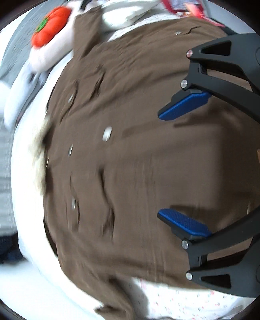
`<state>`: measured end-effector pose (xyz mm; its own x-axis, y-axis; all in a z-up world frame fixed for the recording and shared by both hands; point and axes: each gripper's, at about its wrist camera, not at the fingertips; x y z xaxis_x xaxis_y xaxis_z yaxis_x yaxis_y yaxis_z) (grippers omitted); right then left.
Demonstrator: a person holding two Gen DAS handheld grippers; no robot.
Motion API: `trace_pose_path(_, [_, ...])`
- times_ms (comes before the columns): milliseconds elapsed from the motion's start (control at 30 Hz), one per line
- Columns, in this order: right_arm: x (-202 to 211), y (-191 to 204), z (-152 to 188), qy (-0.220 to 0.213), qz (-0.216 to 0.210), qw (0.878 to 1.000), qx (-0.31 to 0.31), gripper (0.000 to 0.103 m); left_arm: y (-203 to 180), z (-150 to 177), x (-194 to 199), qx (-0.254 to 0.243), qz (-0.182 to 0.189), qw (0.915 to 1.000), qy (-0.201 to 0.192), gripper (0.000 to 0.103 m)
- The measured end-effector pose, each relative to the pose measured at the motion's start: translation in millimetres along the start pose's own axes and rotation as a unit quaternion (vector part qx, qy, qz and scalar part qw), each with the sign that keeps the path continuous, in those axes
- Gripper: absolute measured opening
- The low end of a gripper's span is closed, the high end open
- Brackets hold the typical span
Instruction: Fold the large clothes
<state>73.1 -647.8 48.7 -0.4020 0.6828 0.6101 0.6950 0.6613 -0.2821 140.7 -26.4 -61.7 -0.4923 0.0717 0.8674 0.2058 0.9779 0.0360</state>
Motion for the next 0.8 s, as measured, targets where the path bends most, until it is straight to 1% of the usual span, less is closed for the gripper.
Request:
trace_pose_path(33, [8,2,0,-0.003,-0.019,1.0,-0.003,0.075,14,-2,3,0.013,-0.008,0.9999,-0.003,0.09])
trace_pose_path(67, [20,5,2,-0.006,-0.048,0.999,-0.007,0.077,29,-4,6,0.027,-0.019,0.9994,-0.009,0.09])
trace_pose_path(167, [48,17,14,-0.007,-0.13,0.991,-0.017,0.079,81,-10,16,0.067,-0.077,0.9944,-0.028,0.09])
trace_pose_path(233, [63,33,28,0.005,-0.187,0.982,-0.019,0.081,120,-16,22,0.092,-0.13,0.9865,-0.037,0.09])
trace_pose_path(267, [67,43,35,0.013,-0.208,0.978,-0.017,0.081,138,-19,24,0.102,-0.153,0.9822,-0.038,0.09])
trace_pose_path(300, [73,52,42,0.022,-0.228,0.973,-0.014,0.081,161,-23,24,0.114,-0.174,0.9774,-0.038,0.09])
trace_pose_path(333, [78,63,49,0.03,-0.248,0.968,-0.01,0.081,178,-27,23,0.125,-0.184,0.9742,-0.037,0.09])
trace_pose_path(367, [83,75,58,0.04,-0.267,0.963,-0.004,0.081,203,-31,22,0.144,-0.19,0.9705,-0.034,0.09])
trace_pose_path(467, [97,111,83,0.061,-0.297,0.953,0.022,0.081,252,-38,14,0.183,-0.185,0.9653,-0.023,0.09])
trace_pose_path(533, [109,131,95,0.068,-0.313,0.947,0.039,0.081,285,-44,-2,0.207,-0.184,0.961,-0.005,0.09])
trace_pose_path(600, [119,150,107,0.072,-0.333,0.939,0.048,0.081,307,-48,-20,0.222,-0.19,0.9564,0.009,0.09])
trace_pose_path(633, [123,156,112,0.077,-0.342,0.935,0.05,0.081,313,-49,-29,0.226,-0.201,0.9529,0.019,0.09])
trace_pose_path(667, [128,166,120,0.084,-0.354,0.93,0.053,0.081,319,-52,-40,0.225,-0.206,0.9518,0.027,0.09])
trace_pose_path(700, [133,171,126,0.086,-0.361,0.927,0.054,0.081,322,-54,-51,0.224,-0.203,0.9528,0.029,0.09])
trace_pose_path(800, [148,191,147,0.097,-0.386,0.915,0.065,0.081,329,-67,-69,0.229,-0.187,0.9552,0.016,0.082])
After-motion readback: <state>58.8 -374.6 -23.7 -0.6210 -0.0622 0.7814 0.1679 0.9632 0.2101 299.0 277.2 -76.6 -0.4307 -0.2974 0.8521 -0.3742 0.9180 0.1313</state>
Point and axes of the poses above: each gripper's, at about its wrist camera, not at the fingertips, and x roughly against the way its jaws point, y to its left, z to its underside, and after that the axes turned 6 degrees about -z, right-handed
